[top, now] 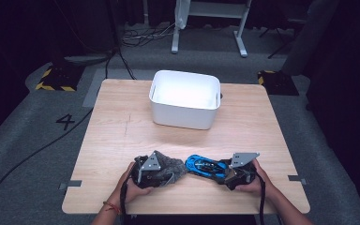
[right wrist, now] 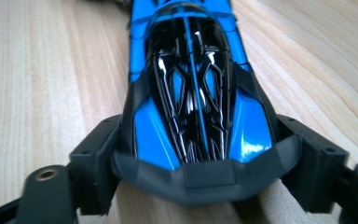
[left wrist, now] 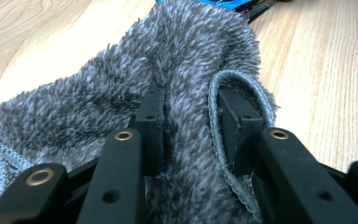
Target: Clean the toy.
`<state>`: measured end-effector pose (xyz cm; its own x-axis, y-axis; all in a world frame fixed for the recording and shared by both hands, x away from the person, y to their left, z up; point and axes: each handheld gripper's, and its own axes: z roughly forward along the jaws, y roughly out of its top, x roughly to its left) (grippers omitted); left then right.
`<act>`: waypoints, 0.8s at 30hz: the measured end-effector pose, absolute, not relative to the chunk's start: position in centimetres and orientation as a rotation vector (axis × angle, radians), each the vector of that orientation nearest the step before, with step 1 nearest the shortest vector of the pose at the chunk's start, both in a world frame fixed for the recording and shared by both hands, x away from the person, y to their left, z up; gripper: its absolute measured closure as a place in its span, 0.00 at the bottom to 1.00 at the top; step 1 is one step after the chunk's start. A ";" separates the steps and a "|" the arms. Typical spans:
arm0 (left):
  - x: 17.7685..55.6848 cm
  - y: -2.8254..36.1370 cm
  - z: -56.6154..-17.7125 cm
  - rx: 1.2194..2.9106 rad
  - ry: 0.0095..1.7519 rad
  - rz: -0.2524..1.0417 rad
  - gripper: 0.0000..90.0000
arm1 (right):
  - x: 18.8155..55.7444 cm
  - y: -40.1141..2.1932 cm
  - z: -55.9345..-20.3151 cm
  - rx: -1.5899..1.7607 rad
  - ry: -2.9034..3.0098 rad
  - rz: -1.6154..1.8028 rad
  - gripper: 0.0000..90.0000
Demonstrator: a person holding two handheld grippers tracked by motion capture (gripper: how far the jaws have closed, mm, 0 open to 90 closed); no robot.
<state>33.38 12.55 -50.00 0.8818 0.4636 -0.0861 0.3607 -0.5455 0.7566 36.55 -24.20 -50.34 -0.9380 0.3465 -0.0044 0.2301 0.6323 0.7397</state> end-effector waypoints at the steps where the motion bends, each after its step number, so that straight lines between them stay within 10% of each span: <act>1: 33.4 12.6 -50.0 2.203 0.591 0.155 0.72 | 36.5 -24.2 -50.3 0.467 2.701 1.188 0.27; 24: 33.1 13.1 -48.7 2.146 0.593 0.159 0.76 | 36.1 -24.8 -49.0 0.457 2.660 1.139 0.28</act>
